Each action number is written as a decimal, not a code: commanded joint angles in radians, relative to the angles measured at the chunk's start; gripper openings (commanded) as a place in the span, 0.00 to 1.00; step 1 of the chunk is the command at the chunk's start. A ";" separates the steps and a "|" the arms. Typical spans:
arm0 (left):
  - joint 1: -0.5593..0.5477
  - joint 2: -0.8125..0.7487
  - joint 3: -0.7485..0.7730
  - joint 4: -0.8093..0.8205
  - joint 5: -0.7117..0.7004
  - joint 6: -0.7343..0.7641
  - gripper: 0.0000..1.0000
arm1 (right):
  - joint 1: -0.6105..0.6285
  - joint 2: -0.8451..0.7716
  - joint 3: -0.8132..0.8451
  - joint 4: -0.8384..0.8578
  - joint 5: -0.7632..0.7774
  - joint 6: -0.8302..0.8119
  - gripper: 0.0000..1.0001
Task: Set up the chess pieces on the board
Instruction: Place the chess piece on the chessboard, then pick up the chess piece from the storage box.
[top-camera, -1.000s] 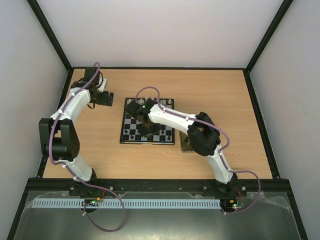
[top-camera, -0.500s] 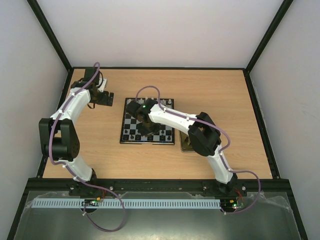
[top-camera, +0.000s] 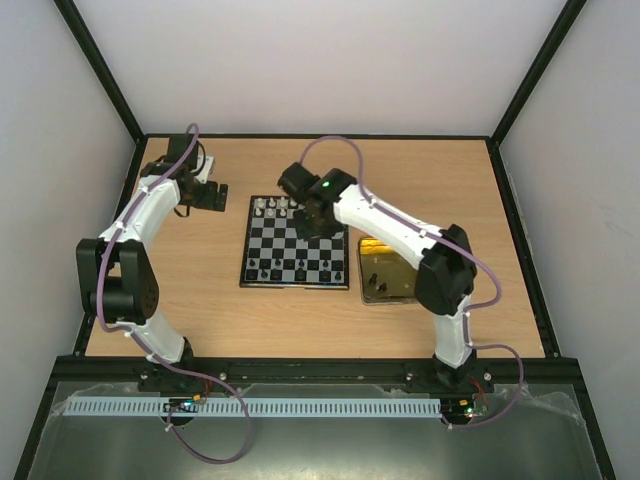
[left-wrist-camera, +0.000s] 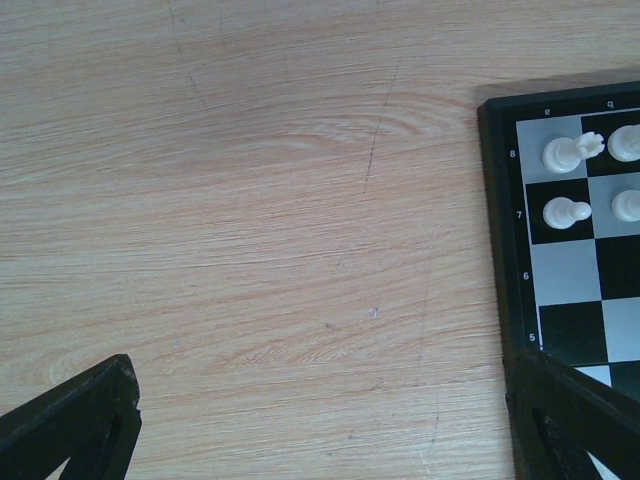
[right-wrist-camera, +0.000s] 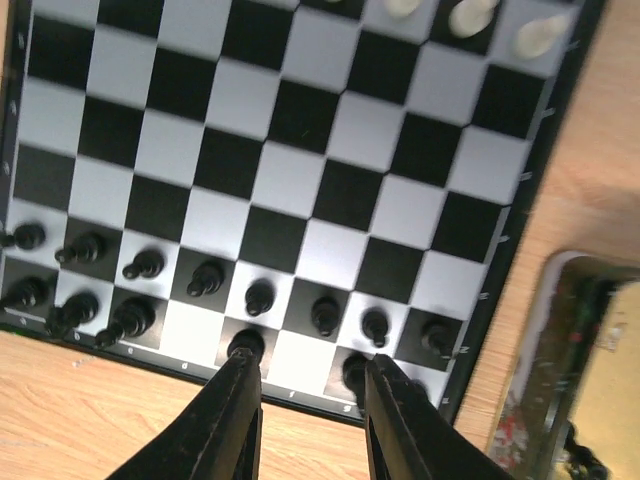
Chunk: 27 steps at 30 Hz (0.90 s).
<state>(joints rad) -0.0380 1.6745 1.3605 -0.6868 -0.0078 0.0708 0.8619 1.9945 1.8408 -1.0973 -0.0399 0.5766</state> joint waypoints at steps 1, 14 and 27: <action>0.004 -0.041 0.007 -0.014 0.012 0.000 1.00 | -0.069 -0.101 -0.025 0.002 0.047 0.028 0.28; 0.004 -0.035 0.017 -0.023 0.061 0.006 0.99 | -0.380 -0.379 -0.365 0.092 0.002 0.055 0.28; -0.029 0.002 0.041 -0.034 0.063 0.014 0.99 | -0.402 -0.426 -0.634 0.179 -0.129 0.054 0.27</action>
<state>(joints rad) -0.0608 1.6577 1.3697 -0.6991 0.0486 0.0765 0.4576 1.6215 1.2705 -0.9634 -0.1146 0.6182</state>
